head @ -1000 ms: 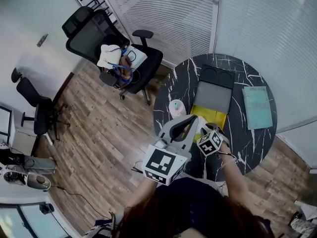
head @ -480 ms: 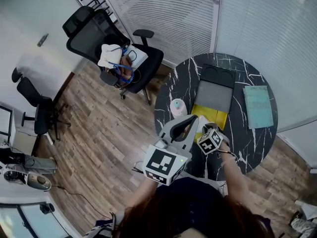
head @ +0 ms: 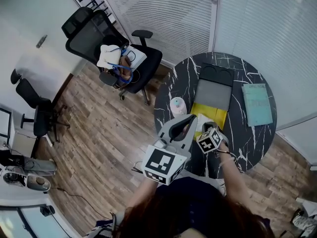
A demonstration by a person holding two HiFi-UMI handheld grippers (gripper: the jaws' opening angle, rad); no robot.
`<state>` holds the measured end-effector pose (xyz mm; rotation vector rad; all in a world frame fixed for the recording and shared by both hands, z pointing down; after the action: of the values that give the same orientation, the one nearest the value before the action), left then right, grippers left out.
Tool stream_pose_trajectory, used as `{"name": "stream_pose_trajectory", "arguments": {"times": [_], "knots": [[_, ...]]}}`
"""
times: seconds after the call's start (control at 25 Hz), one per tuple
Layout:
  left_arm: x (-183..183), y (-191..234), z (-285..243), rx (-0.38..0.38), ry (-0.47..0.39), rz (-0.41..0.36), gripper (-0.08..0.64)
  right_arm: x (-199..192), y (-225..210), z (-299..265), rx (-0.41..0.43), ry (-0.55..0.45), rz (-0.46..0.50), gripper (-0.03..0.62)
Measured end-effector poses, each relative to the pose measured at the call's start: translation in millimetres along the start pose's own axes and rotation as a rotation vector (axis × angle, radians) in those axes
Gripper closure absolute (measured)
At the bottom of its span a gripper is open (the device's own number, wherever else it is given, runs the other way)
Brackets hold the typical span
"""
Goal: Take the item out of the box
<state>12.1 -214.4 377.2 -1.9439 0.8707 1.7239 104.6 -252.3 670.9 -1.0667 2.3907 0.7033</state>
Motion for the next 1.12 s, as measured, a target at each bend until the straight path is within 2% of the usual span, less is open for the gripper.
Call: {"name": "stream_pose_trajectory", "arguments": {"times": [0.28,1.12], "knots": [[2.3,-4.7,11.3,-0.015,-0.013,-0.001,0.534,7.3,-5.2,18.3,-0.06,-0.053,-0.091,0.568],[7.6,-24.7,63.4,-0.052,-0.054,-0.029,0.534,32.9,-4.8,103.0,-0.215,-0.196,-0.149,0.569]]}}
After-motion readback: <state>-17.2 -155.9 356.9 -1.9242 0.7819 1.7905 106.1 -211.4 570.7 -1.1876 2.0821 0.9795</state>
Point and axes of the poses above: the fingertips, and each gripper's own axes: z backward along the fingers, y to its left, x out of its top, the point moved 4 cm from there along z, backward along the fingers, and after that the axes turned 5 degrees about -x, right-handed, at the moved point
